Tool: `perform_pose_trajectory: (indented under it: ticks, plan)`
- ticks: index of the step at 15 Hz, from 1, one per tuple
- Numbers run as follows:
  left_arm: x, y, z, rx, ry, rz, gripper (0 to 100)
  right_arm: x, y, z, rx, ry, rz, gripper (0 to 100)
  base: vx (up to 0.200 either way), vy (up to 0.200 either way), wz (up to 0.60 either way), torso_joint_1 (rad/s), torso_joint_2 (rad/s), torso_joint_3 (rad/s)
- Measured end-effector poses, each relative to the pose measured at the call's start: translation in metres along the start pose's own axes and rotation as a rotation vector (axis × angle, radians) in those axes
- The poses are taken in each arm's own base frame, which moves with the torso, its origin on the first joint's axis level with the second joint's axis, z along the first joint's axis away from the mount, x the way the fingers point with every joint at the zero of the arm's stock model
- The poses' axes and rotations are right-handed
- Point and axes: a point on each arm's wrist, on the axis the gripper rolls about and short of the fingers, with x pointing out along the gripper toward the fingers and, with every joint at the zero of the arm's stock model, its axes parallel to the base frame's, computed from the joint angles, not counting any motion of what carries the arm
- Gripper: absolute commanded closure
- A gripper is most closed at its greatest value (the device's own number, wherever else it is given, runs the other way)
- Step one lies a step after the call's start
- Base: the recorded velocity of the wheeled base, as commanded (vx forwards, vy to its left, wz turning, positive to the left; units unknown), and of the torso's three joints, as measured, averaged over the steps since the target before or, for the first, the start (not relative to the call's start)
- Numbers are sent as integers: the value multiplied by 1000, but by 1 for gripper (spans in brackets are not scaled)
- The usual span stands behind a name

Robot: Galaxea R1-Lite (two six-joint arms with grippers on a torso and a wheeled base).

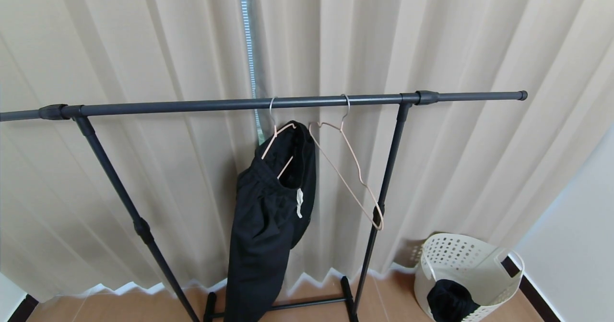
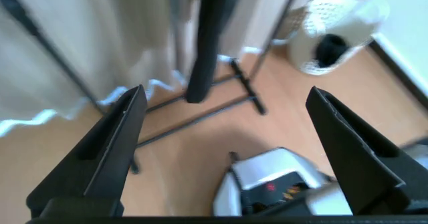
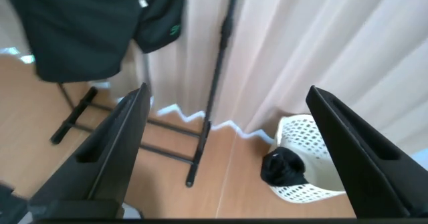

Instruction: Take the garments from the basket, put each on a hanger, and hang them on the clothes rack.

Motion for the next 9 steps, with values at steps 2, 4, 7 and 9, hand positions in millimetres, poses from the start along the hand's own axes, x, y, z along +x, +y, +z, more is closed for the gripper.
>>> perform_pose_trajectory:
  ticks: [2,4,7,9]
  plan:
    - [-2,1,-3,9,-4,42,0,-3,0,-1,10,-25,-68,0,0,0,0,0,0,0]
    - [-6,1,-8,4,-13,69,0,-5,1,-1,19,-51,-132,0,0,0,0,0,0,0]
    - [-9,2,-10,12,-53,90,0,-9,2,-3,22,-89,-184,0,0,0,0,0,0,0]
    - [-11,2,-10,20,-68,140,0,-11,4,-4,23,-118,-222,0,0,0,0,0,0,0]
